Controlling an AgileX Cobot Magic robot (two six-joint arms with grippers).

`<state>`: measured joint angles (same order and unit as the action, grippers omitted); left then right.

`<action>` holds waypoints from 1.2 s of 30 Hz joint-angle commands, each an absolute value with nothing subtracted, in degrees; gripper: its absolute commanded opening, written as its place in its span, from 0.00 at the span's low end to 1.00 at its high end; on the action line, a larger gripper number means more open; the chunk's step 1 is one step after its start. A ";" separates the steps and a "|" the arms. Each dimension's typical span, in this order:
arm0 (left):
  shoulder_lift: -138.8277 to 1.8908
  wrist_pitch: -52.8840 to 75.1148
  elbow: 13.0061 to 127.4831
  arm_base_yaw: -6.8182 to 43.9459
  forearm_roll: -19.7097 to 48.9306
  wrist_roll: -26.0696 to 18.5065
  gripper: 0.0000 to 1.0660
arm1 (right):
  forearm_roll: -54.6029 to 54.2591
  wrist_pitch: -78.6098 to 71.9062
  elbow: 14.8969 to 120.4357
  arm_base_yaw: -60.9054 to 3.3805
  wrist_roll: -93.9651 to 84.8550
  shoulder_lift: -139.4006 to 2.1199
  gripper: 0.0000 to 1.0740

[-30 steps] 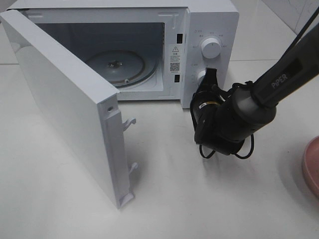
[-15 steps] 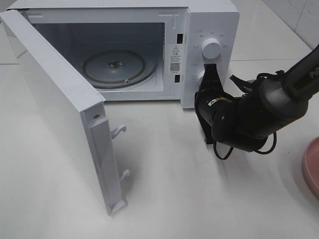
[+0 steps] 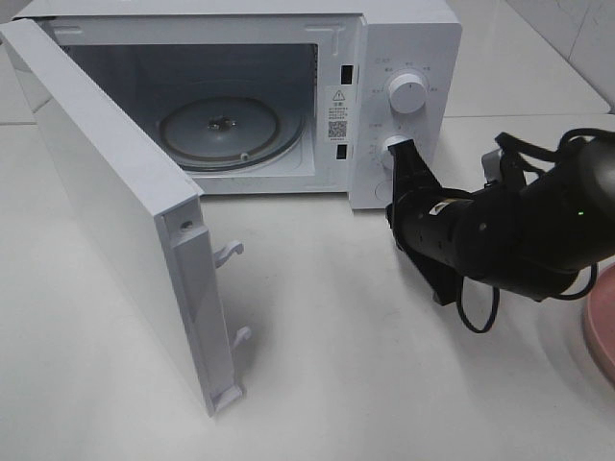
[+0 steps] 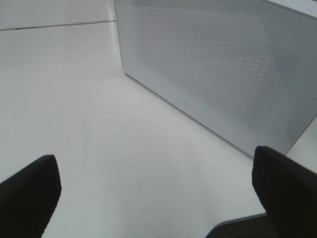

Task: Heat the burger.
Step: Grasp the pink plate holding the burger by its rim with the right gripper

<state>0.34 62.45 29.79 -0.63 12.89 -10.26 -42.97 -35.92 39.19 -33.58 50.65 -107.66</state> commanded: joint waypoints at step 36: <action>1.38 61.59 29.62 -0.34 13.18 -10.14 0.92 | -5.56 33.29 38.10 -31.28 4.18 -79.35 0.37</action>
<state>0.34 62.45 29.79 -0.63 12.89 -10.26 -6.53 32.03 37.76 -31.57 5.04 -80.04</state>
